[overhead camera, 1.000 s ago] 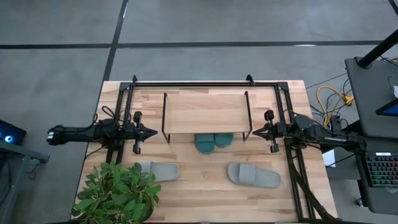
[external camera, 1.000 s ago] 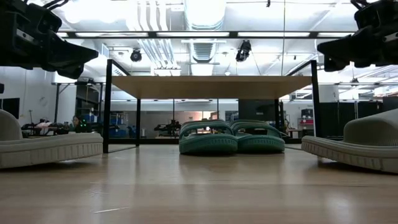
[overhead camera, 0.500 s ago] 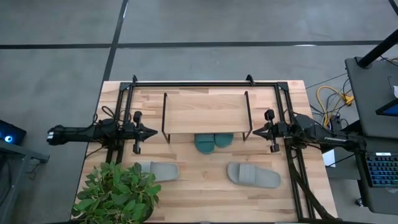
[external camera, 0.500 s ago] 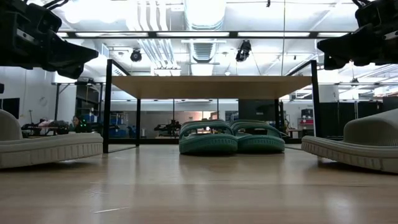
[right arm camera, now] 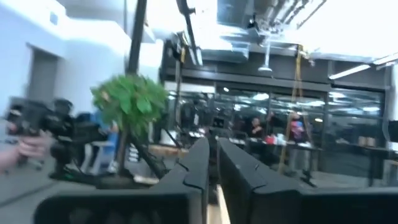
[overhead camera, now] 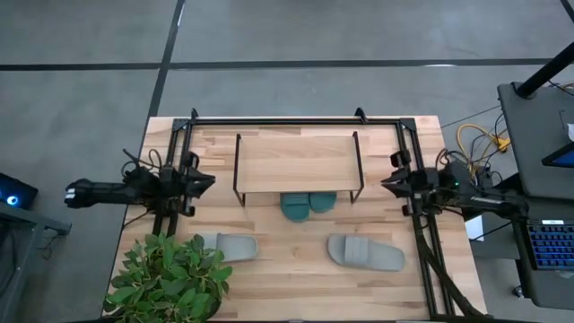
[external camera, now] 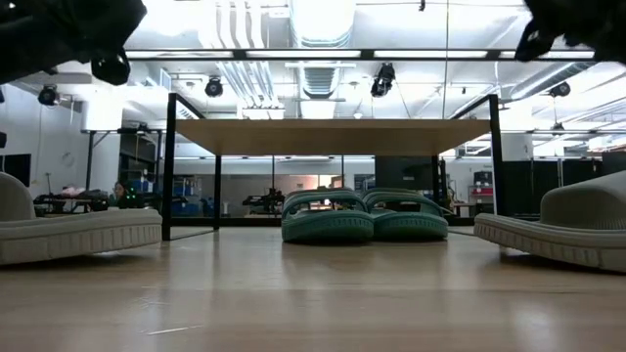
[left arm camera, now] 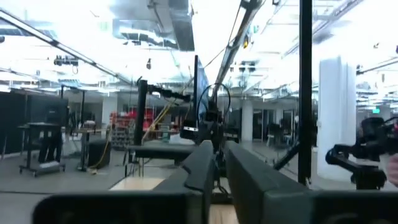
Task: Pick and place slides into the shelf
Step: Put the right gray slides on the shelf
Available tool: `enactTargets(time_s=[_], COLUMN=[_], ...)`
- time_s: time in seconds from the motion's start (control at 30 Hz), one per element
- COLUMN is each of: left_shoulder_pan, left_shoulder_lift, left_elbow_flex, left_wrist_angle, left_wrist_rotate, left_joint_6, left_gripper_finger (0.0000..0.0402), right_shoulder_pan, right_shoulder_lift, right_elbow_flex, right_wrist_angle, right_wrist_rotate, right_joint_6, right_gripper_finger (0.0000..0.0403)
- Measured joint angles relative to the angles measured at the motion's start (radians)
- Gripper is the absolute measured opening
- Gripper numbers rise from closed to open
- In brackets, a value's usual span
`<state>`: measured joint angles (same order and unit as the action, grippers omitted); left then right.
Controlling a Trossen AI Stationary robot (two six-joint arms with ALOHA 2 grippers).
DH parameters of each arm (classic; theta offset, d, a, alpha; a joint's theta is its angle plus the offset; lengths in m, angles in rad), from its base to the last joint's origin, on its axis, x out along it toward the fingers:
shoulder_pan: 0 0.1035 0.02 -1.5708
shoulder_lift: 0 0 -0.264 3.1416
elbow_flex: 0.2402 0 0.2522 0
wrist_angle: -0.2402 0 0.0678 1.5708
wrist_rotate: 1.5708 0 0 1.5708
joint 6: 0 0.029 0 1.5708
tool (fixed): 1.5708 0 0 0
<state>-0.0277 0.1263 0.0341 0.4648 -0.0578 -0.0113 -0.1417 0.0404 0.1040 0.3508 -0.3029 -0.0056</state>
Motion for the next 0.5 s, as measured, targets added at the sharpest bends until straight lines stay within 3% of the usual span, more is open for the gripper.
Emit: enactTargets(time_s=[0.13,0.27,0.5], left_shoulder_pan=[0.0,0.0,0.0], left_shoulder_lift=[0.082,0.165,0.252], left_elbow_flex=[0.0,0.0,0.0], left_wrist_angle=[0.107,0.221,0.328], left_wrist_rotate=[0.004,0.006,0.022], left_joint_6=[-0.009,-0.072,-0.086], left_gripper_finger=[0.0095,0.014,0.0164], right_shoulder_pan=[0.006,0.023,0.078], right_shoulder_lift=[0.04,0.101,0.256], right_elbow_flex=[0.074,0.157,0.357], right_wrist_angle=[-0.005,-0.033,-0.258], right_wrist_rotate=[-0.095,-0.12,-0.127], right_joint_6=[0.074,0.138,0.155], right_gripper_finger=[0.0078,0.0119,0.0148])
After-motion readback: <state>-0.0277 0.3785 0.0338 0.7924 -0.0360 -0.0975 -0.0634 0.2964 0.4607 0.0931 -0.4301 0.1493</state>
